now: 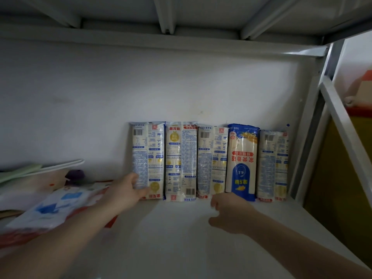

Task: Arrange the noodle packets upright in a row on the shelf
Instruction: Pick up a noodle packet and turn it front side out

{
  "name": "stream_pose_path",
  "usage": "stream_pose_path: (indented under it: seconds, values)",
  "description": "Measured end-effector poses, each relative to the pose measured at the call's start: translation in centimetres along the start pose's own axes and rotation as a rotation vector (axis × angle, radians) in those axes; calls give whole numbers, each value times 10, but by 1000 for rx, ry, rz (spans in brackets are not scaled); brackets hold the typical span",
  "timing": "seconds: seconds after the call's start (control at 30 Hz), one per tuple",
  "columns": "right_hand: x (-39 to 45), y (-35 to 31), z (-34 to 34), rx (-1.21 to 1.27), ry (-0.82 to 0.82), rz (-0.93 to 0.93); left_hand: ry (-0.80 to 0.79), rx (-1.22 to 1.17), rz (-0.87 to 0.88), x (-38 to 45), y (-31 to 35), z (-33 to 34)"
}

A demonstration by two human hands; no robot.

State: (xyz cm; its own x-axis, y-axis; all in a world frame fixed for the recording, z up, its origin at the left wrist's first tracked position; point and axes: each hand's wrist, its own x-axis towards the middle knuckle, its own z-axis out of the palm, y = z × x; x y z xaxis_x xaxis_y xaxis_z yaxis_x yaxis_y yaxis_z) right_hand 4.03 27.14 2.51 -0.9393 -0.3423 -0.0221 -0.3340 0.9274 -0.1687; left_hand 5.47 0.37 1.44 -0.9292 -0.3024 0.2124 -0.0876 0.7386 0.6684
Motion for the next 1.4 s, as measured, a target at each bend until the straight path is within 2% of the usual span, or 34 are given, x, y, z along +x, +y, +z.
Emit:
stream_pose_path:
  seconds: [0.13, 0.53, 0.77, 1.0, 1.23, 1.4]
  values:
    - [12, -8, 6, 50, -5, -35, 6, -115, -83, 32, 1, -1]
    - [60, -50, 4, 125, 46, -149, 9, -307, -172, 65, -4, 7]
    - [90, -91, 13, 366, 101, -251, -59, -503, -172, 59, -13, 4]
    - [109, -103, 17, 516, 70, -187, -101, -605, -204, 45, -22, -6]
    - [98, -97, -7, 739, -17, -250, -158, -521, -62, 27, 2, -17]
    - [67, -81, -23, 795, 0, -410, -194, -479, 34, 3, 21, -32]
